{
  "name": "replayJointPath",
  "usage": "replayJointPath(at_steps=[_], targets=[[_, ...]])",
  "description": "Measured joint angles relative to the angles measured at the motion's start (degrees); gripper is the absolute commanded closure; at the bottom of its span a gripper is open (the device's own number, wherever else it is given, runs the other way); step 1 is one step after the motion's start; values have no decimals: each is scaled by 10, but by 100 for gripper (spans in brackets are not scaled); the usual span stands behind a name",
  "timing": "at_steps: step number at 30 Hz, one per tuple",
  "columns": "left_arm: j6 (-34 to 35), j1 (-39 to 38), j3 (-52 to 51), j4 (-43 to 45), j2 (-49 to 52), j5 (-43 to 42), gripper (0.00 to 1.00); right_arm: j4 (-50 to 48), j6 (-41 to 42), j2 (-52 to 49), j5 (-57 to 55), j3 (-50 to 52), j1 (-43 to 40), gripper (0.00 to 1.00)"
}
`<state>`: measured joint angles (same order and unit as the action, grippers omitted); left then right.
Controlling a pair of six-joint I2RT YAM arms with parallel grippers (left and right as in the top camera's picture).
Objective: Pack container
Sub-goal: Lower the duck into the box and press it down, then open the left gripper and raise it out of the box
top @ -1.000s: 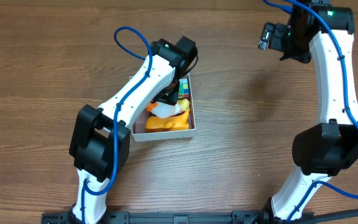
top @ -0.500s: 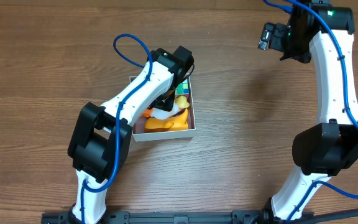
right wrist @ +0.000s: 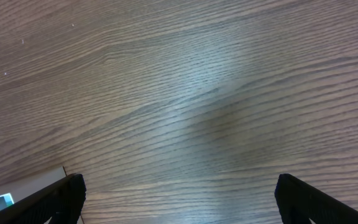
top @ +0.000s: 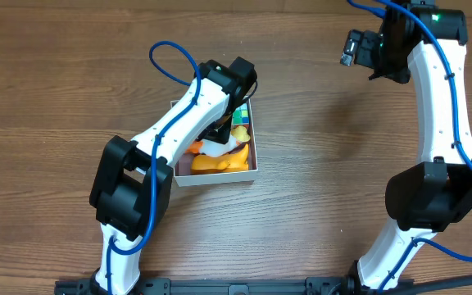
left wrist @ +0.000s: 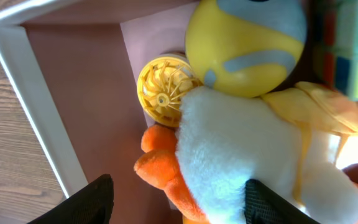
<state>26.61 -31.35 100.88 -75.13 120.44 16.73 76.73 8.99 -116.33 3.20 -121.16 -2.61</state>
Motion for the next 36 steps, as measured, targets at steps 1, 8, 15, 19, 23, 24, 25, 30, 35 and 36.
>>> replayJointPath(at_steps=[1, 8, 15, 19, 23, 24, 25, 30, 35, 36], targets=[[0, 0, 8, -5, 0, -1, 33, 0, 0, 0, 0, 0, 0, 0], [0, 0, 36, -14, 0, -7, 33, 0, 0, 0, 0, 0, 0, 0], [-1, 0, 36, -15, 0, -7, 31, 0, 0, 0, 0, 0, 0, 0], [-1, 0, 44, -16, 0, -7, 30, 0, 0, 0, 0, 0, 0, 0], [-2, 0, 85, -18, 0, -9, 26, 0, 0, 0, 0, 0, 0, 0], [-2, 0, 99, -22, 0, -9, 24, 0, 0, 0, 0, 0, 0, 0], [-2, 0, 115, -27, 0, -8, 22, 0, 0, 0, 0, 0, 0, 0], [-4, 9, 228, -63, 1, 5, 0, 0, 0, 0, 0, 0, 0, 0], [-5, 78, 340, -119, 1, 11, 0, 0, 0, 0, 0, 0, 0, 0], [-5, 114, 377, -169, 3, 13, 0, 0, 0, 0, 0, 0, 0, 0]])
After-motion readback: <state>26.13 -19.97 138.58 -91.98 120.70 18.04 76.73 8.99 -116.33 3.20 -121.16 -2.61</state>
